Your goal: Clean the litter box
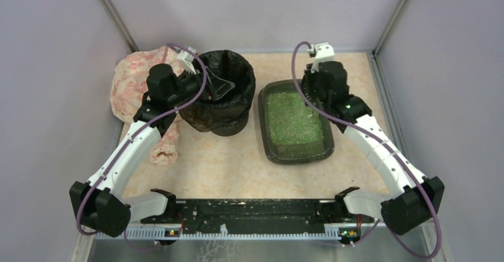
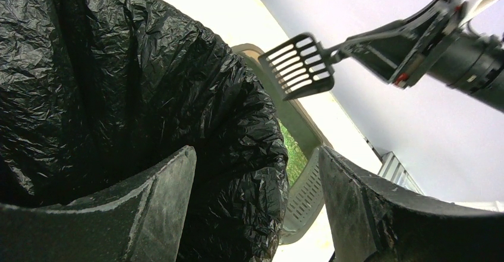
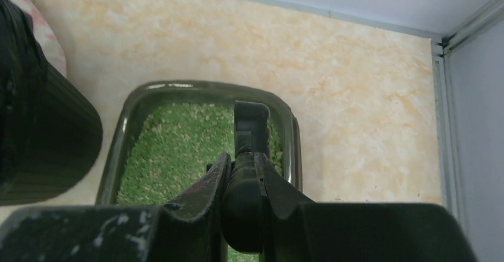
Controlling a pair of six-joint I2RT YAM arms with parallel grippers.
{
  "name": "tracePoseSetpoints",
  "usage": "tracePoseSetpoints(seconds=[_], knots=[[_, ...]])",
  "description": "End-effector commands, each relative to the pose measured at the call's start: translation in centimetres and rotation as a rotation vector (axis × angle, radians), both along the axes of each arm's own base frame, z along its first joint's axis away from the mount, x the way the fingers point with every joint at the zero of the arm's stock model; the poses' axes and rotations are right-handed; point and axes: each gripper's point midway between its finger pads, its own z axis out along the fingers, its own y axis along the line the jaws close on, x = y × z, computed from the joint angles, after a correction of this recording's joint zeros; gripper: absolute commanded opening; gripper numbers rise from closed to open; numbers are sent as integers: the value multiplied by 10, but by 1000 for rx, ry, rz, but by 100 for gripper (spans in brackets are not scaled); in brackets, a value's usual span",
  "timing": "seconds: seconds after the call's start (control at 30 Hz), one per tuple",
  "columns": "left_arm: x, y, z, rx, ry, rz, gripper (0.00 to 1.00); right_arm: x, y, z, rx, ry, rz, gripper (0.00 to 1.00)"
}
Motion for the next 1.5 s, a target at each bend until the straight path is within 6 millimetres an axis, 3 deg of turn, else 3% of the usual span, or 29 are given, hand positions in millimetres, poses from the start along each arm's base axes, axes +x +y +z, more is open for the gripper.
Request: tracePoseSetpoints(seconds=[0.0, 0.27, 0.63, 0.9, 1.13, 1.33, 1.47], knots=[[-1, 0, 12, -14, -38, -12, 81, 7, 3, 3, -182, -22, -69, 0], [-1, 3, 13, -6, -47, 1, 81, 21, 15, -34, -385, 29, -144, 0], [0, 2, 12, -6, -42, -3, 81, 40, 23, -82, -495, 84, -185, 0], [0, 2, 11, -5, -42, -4, 81, 45, 34, -116, -492, 136, -151, 0], [0, 2, 12, -5, -43, -1, 81, 46, 61, -141, -390, 191, -52, 0], [0, 2, 12, -4, -44, -2, 81, 41, 92, -137, -250, 214, 72, 0], [0, 2, 11, -4, -42, -3, 81, 35, 101, -115, -153, 185, 98, 0]])
